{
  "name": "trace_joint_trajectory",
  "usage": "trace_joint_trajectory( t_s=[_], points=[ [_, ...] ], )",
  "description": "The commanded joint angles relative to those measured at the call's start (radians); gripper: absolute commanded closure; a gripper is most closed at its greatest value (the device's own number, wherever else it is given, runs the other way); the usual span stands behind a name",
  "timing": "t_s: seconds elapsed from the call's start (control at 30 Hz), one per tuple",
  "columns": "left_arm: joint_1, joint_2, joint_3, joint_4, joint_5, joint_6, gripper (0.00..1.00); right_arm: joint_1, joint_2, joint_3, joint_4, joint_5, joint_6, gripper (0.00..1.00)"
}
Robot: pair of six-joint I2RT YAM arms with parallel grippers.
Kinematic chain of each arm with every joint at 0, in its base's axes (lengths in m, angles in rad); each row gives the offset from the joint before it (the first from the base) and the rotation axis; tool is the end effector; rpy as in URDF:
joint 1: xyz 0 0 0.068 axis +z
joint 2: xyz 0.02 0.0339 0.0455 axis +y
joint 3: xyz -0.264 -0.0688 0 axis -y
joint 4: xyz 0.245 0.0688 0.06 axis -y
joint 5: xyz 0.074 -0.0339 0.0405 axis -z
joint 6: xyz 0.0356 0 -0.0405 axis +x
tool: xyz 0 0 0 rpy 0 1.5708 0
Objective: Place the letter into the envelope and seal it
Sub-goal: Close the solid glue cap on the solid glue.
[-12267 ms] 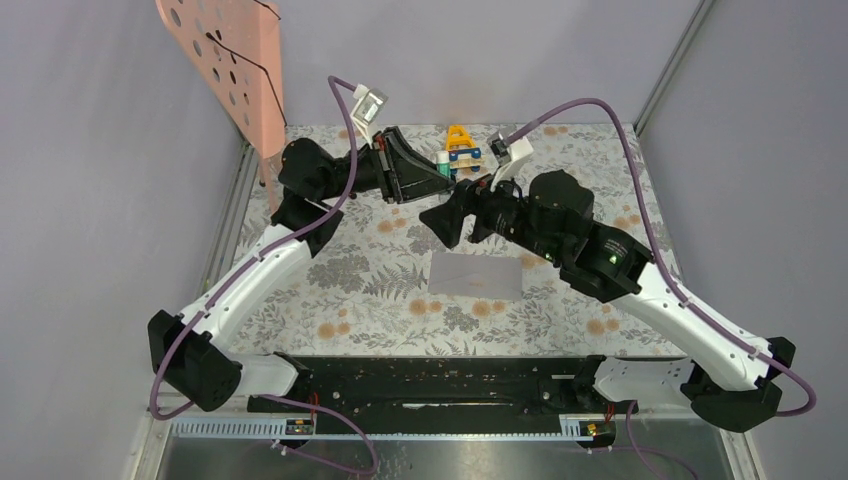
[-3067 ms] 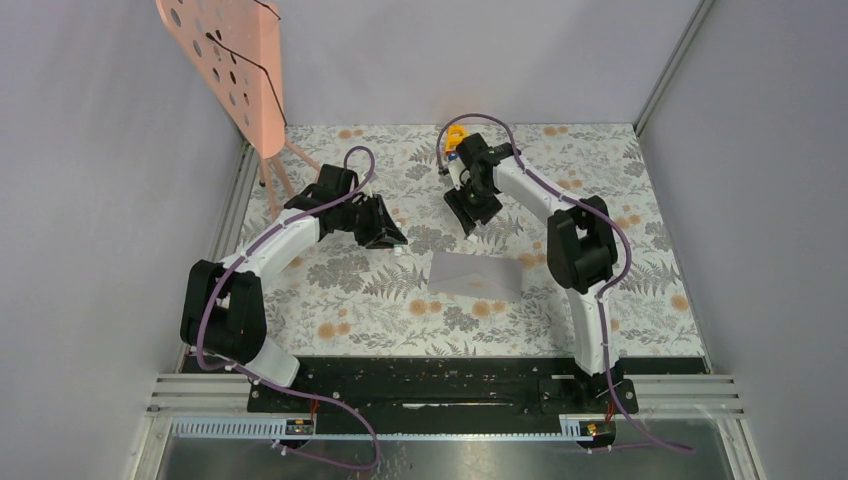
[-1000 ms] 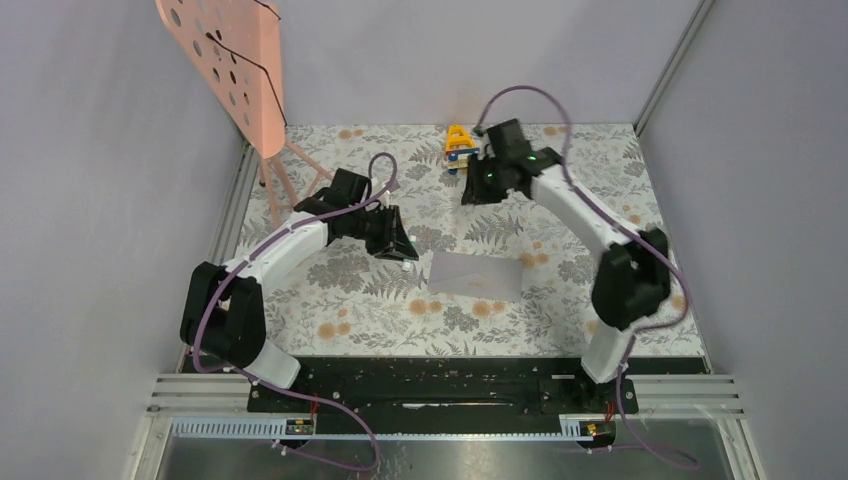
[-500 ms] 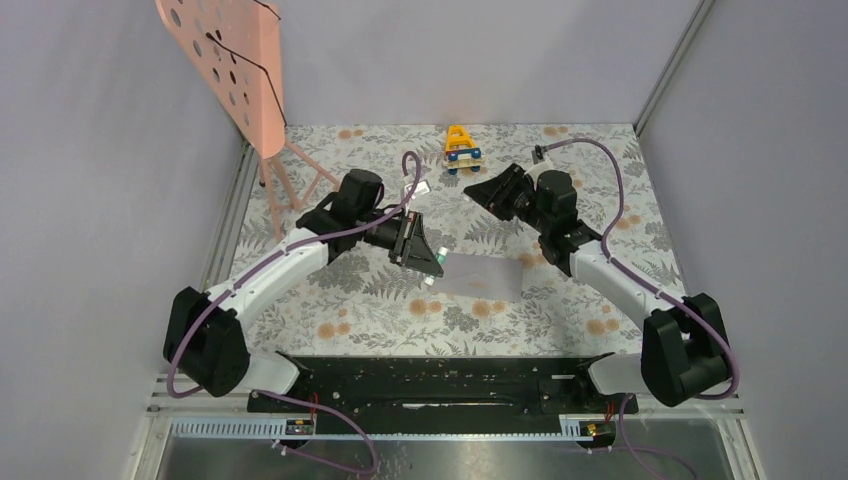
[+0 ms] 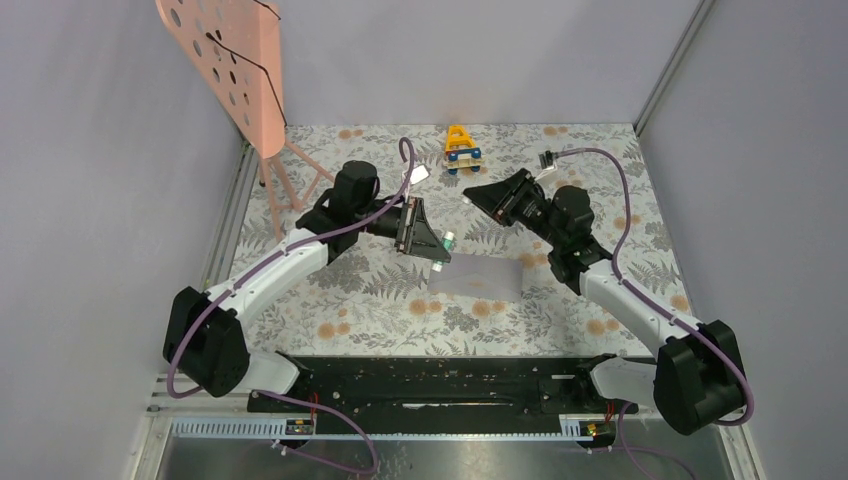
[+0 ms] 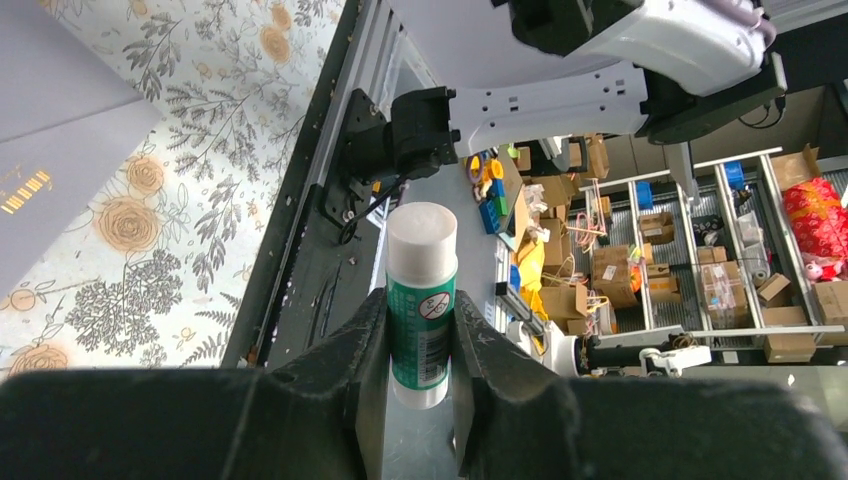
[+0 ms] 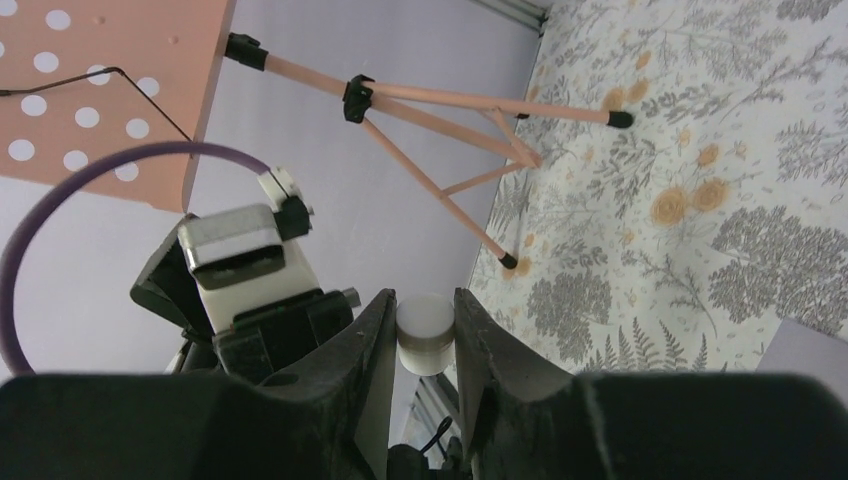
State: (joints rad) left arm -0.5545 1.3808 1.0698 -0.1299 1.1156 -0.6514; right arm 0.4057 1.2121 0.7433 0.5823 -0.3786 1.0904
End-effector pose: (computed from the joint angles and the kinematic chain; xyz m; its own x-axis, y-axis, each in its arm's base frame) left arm 0.2406 -0.1866 0.3166 -0.8476 0.2114 -0.4868 0.5133 0.0934 -0.8531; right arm 0.2515 0.1224 0.3157 -0.5764 0.6492 -0.4963 -0.4177 0.2879 0.8618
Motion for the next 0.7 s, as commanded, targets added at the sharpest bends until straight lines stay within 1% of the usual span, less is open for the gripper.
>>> trace_joint_trajectory(
  t_s=[0.0,0.37,0.67],
  points=[
    [0.002,0.022,-0.001,0.162,-0.001,-0.098,1.0,0.025,-0.024,-0.029,0.069,-0.044,0.042,0.96],
    [0.001,0.062,0.001,0.204,-0.014,-0.146,1.0,0.062,-0.037,-0.042,0.093,-0.066,0.048,0.97],
    [0.001,0.078,0.008,0.213,-0.016,-0.153,1.0,0.071,-0.064,-0.062,0.095,-0.073,0.054,0.96]
  ],
)
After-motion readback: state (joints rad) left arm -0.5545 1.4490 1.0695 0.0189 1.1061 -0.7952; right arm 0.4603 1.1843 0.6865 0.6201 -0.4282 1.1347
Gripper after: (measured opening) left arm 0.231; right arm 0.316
